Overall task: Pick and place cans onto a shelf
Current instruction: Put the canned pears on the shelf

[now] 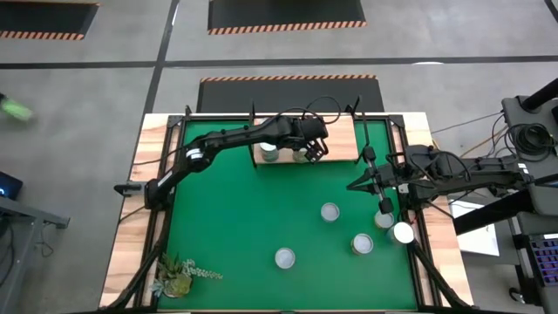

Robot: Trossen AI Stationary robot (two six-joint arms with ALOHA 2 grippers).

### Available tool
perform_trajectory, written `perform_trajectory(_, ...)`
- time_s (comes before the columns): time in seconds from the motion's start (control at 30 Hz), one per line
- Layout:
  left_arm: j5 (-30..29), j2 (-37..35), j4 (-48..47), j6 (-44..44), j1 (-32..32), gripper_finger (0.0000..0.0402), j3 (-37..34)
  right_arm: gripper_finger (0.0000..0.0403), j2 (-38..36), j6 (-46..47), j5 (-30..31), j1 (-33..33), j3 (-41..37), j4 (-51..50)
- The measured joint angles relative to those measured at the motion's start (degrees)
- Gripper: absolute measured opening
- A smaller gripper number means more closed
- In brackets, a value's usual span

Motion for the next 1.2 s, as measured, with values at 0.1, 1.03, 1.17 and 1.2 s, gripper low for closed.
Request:
perform_trajectory(0.1,0.0,0.0,0.0,0.0,0.3,0.0325,0.0,0.0009,0.0,0.0,0.2,0.0,0.0,0.0)
perform_trajectory(1.03,-0.6,-4.9,1.4,26.3,-8.9,0.0325,-1.7,0.0009,1.6,4.6,7.7,0.0,0.0,-1.5)
perform_trajectory(1.17,-4.9,-6.7,2.2,27.8,-12.8,0.0325,-7.7,0.0009,3.5,5.4,7.7,0.0,0.0,-1.4)
perform_trajectory(1.2,-7.9,-8.0,2.5,27.5,-13.6,0.0325,-10.4,0.0009,4.0,5.6,7.7,0.0,0.0,-1.3)
